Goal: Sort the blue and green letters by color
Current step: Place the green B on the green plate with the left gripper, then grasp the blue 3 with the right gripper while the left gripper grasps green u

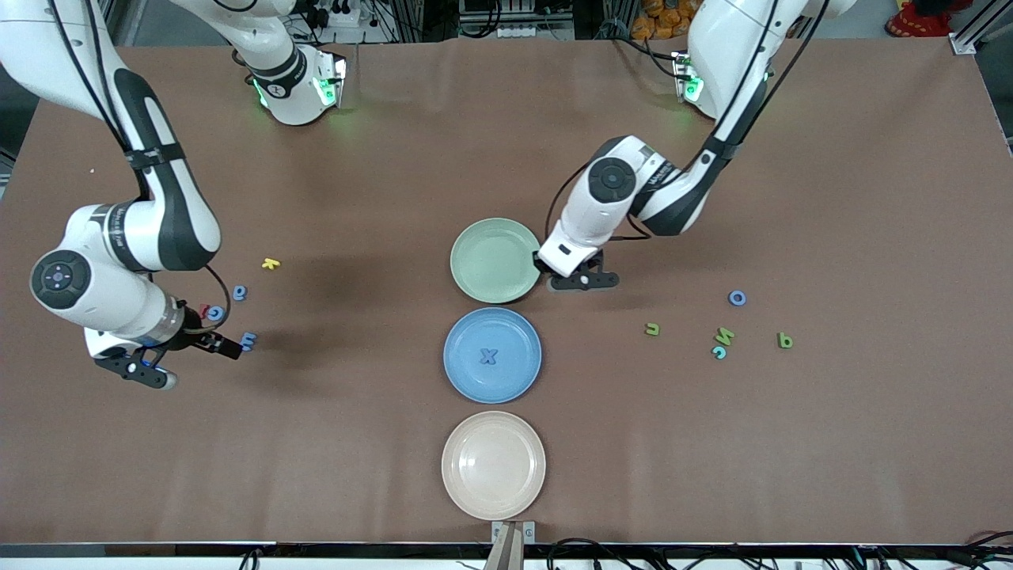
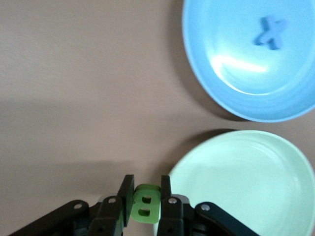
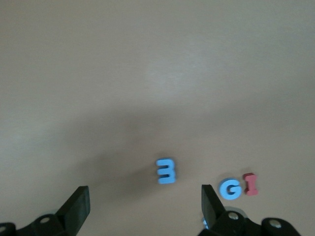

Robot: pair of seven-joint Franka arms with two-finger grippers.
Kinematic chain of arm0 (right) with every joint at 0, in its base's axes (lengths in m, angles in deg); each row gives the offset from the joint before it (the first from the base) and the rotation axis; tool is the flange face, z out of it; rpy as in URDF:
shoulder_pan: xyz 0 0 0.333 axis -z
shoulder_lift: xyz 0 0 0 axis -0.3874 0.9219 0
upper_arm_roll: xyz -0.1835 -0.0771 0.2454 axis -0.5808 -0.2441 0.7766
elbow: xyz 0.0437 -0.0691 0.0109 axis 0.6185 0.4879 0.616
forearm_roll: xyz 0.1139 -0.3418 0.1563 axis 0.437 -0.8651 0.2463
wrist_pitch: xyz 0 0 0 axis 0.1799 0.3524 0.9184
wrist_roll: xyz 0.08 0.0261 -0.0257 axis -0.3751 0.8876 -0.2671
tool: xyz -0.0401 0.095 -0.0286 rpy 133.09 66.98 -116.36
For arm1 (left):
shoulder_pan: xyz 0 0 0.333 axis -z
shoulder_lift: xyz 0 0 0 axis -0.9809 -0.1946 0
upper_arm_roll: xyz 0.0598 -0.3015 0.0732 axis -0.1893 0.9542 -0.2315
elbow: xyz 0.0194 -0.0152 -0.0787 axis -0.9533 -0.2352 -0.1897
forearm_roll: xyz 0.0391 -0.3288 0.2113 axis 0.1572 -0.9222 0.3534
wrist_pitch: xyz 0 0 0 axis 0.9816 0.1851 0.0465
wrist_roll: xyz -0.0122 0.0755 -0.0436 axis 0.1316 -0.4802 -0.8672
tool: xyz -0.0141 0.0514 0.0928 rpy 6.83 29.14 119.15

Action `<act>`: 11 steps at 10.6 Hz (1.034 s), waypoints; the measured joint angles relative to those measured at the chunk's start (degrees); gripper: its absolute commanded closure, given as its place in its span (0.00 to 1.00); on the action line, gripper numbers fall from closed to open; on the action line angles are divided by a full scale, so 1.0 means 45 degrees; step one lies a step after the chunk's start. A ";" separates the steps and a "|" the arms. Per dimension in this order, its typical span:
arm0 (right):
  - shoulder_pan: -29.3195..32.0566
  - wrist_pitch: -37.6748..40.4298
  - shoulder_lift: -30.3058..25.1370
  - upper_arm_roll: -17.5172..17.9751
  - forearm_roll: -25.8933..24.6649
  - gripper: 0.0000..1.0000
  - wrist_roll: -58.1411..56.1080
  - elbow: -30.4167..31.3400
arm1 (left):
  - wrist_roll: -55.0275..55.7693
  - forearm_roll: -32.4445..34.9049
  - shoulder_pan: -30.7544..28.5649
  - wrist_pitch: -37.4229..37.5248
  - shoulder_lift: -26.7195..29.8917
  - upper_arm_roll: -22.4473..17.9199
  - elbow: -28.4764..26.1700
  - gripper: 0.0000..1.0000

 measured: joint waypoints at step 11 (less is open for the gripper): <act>0.0444 -0.5353 0.1953 0.0001 -0.0154 0.07 -0.0115 0.2379 | 0.3386 0.0891 0.2079 0.0642 -0.1455 -0.0564 0.2322 0.00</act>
